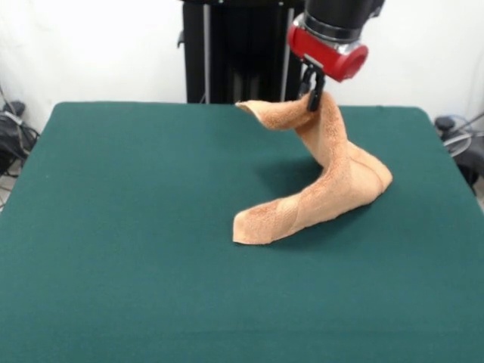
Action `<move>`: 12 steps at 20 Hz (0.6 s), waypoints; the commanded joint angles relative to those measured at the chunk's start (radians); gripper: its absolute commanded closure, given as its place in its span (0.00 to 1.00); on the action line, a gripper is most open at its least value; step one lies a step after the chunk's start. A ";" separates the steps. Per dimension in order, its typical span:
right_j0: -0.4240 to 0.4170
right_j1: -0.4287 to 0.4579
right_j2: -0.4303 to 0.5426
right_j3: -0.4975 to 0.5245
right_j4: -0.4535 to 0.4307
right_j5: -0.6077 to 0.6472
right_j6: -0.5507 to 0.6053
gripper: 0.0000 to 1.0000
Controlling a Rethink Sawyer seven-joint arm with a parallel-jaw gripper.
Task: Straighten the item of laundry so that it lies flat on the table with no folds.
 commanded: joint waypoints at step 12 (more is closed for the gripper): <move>-0.008 -0.078 0.013 -0.032 0.024 0.170 0.184 1.00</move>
